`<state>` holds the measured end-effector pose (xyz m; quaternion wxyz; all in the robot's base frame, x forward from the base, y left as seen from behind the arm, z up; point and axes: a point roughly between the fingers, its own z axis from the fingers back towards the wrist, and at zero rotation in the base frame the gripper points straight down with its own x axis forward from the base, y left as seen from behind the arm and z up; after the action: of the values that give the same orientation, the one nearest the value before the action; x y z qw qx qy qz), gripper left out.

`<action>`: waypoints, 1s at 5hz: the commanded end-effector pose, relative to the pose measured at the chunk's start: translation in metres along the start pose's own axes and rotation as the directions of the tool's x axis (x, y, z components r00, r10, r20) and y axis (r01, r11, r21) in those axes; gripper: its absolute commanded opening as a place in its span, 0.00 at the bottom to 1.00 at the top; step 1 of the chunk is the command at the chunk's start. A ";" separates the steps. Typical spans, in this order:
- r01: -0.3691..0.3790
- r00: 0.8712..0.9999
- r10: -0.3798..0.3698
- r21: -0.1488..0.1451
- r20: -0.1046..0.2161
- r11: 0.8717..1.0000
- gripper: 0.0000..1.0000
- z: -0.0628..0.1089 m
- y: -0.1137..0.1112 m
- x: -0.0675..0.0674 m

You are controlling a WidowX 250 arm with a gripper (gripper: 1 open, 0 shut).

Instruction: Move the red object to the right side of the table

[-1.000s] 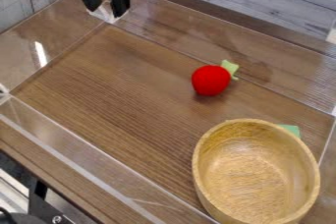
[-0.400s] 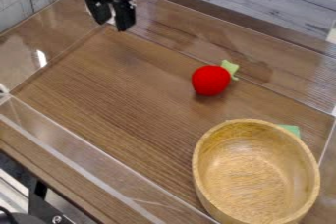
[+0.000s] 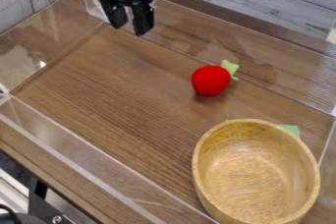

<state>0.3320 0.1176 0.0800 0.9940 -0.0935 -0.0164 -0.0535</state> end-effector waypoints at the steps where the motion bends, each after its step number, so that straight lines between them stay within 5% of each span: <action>1: 0.040 0.998 -0.041 0.019 0.045 0.999 1.00 0.016 -0.013 0.004; 4: 0.138 0.990 -0.138 -0.020 0.021 0.990 1.00 -0.025 -0.052 0.023; 5: 0.145 0.989 -0.144 -0.029 0.024 0.989 1.00 -0.039 -0.062 0.019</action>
<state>0.3388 0.0481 0.0381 0.9860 -0.1160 -0.0085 -0.1198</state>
